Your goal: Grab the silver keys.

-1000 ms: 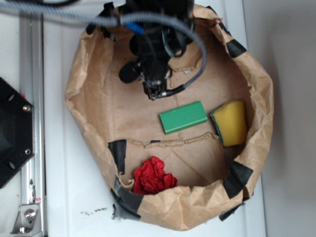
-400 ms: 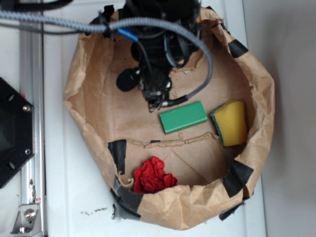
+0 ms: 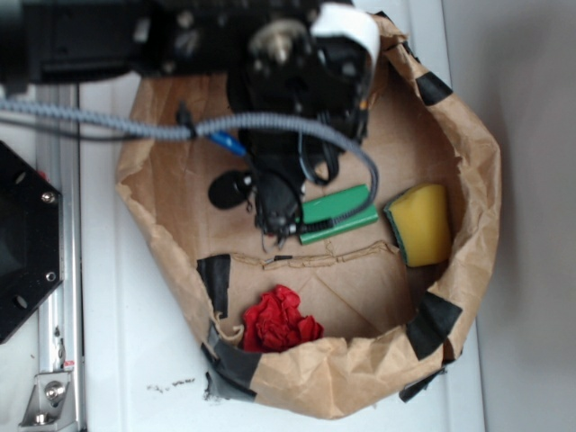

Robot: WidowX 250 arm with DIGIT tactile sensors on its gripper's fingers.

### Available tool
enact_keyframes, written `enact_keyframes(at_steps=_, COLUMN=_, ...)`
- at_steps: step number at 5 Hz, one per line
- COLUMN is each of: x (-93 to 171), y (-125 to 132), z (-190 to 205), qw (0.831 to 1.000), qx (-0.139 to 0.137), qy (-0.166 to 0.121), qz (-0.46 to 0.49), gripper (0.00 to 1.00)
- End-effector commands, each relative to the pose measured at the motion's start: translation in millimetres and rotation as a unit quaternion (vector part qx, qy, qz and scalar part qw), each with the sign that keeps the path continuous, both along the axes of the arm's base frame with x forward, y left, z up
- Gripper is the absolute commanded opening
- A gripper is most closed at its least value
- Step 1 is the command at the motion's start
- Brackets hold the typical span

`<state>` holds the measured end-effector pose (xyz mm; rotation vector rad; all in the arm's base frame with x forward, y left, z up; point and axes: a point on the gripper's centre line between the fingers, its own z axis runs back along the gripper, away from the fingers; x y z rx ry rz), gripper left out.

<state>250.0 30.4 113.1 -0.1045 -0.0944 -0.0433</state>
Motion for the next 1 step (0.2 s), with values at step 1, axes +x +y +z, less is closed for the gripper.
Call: enact_keyframes(at_steps=1, x=12.1, y=-8.7, z=11.8, qw=0.998, qx=0.013, qy=-0.053, qz=-0.006, gripper=0.0)
